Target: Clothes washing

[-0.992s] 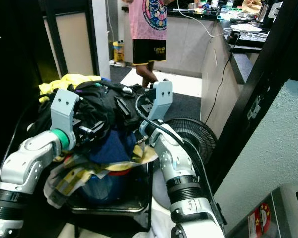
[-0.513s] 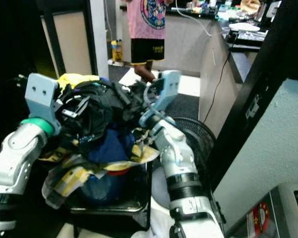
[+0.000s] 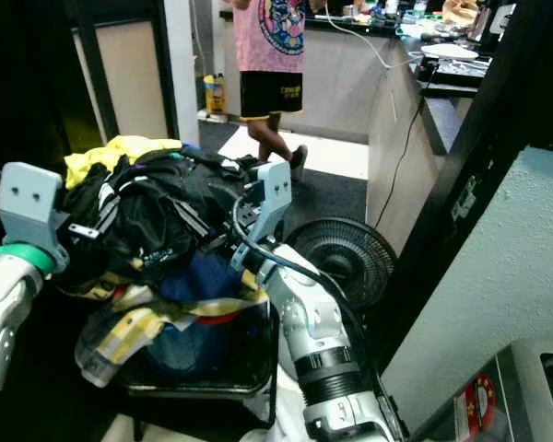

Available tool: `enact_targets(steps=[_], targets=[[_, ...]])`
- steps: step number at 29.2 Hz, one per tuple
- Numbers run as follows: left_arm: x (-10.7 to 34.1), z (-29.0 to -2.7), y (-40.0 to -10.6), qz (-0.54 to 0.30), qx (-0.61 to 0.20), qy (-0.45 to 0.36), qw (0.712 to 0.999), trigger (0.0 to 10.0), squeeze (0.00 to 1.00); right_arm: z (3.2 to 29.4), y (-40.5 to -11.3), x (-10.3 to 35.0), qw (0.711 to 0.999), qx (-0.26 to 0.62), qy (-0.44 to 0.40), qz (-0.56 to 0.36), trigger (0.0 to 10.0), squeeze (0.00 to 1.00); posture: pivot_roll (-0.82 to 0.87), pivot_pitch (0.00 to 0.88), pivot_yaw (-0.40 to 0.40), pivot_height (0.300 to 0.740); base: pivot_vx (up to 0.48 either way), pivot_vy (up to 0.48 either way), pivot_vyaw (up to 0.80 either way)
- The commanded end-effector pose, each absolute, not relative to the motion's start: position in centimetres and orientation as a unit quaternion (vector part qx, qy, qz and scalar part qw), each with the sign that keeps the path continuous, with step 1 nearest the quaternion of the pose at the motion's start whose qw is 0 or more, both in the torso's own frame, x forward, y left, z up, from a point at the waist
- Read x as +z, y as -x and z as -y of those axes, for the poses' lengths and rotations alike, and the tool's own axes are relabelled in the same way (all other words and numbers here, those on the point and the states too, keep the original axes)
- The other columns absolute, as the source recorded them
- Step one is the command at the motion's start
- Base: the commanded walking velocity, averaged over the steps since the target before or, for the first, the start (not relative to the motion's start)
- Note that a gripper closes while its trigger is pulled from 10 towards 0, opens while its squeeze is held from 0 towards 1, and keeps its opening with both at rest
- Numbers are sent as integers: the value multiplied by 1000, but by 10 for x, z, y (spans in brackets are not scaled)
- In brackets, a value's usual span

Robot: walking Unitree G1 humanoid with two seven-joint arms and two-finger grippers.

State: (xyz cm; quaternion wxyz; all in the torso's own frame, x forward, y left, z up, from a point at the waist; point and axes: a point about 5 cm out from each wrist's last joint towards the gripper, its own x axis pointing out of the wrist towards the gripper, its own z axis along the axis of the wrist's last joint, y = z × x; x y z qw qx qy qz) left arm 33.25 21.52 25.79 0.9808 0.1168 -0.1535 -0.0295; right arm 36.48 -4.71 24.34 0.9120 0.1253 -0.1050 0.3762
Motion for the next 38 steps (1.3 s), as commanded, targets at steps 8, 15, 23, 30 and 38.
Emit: enact_targets(steps=[8, 15, 23, 30, 38], targets=[[255, -210, -330, 148, -49, -98, 983, 10000, 0, 68, -383, 236, 950, 269, -136, 78, 10000, 0, 21, 43, -2, 740, 0, 0, 0], [254, -207, -332, 144, -53, -95, 984, 10000, 0, 69, -387, 237, 952, 263, -142, 73, 10000, 0, 22, 47, 2, 740, 0, 0, 0], [255, -204, -334, 138, -55, -95, 984, 10000, 0, 44, -390, 247, 934, 317, -150, 72, 10000, 0, 23, 59, 9, 740, 0, 0, 0], [255, -204, -335, 136, -52, -96, 985, 10000, 0, 35, -391, 248, 932, 323, -148, 70, 10000, 0, 25, 77, 10, 740, 0, 0, 0], [251, -202, -333, 126, -54, -99, 986, 10000, 0, 6, -383, 248, 912, 379, -143, 60, 10000, 0, 28, 82, 9, 740, 0, 0, 0]])
